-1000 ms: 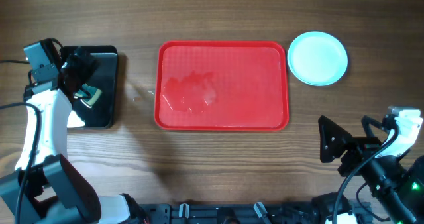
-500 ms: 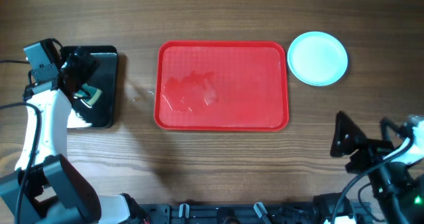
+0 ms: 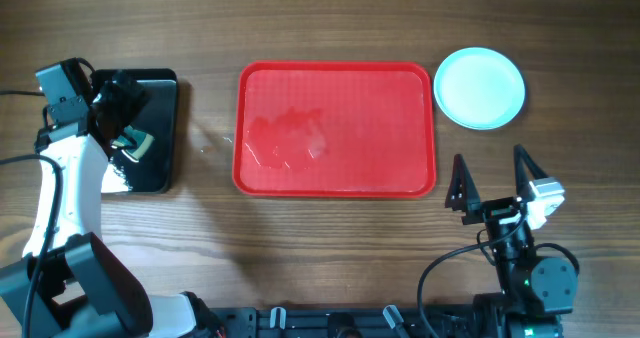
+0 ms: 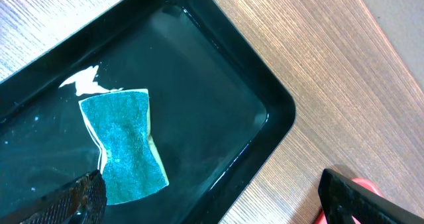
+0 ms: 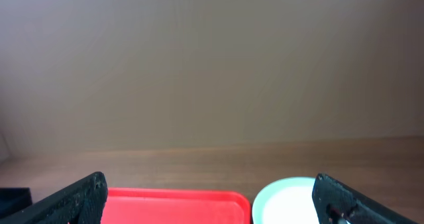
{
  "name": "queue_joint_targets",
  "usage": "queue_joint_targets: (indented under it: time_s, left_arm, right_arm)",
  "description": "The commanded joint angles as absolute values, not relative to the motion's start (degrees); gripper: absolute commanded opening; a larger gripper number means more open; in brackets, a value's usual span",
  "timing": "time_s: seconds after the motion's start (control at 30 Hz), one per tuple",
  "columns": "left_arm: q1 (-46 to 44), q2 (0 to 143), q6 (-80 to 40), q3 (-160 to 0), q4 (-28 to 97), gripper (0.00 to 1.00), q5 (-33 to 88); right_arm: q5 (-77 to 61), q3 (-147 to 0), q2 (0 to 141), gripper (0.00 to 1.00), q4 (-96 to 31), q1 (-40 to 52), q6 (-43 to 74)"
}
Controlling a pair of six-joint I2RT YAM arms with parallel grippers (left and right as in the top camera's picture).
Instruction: Clean dirty plates on tray and stack at the side
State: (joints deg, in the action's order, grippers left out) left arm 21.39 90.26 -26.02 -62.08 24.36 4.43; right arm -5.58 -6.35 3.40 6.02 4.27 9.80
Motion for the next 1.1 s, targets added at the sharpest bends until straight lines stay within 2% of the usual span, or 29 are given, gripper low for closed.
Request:
queue_joint_targets:
  time_s: [0.0, 0.23, 0.43, 1.07]
  left_arm:
    - [21.5, 90.02, -25.74, -61.73, 24.23, 1.0, 4.69]
    - [21.5, 90.02, -25.74, -61.73, 24.23, 1.0, 4.69]
    - [21.5, 90.02, -25.74, -61.73, 24.23, 1.0, 4.69]
    - [21.5, 90.02, -25.74, -61.73, 24.23, 1.0, 4.69]
  right_arm:
    - [-6.39, -2.61, 0.21, 1.0, 7.84, 3.99, 10.48]
    - [-3.99, -0.27, 0.19, 1.0, 11.22, 3.99, 10.48]
    - [-1.76, -0.27, 0.19, 1.0, -0.12, 3.99, 10.46]
    - [-2.2, -0.3, 0.58, 1.0, 0.14, 3.99, 10.55]
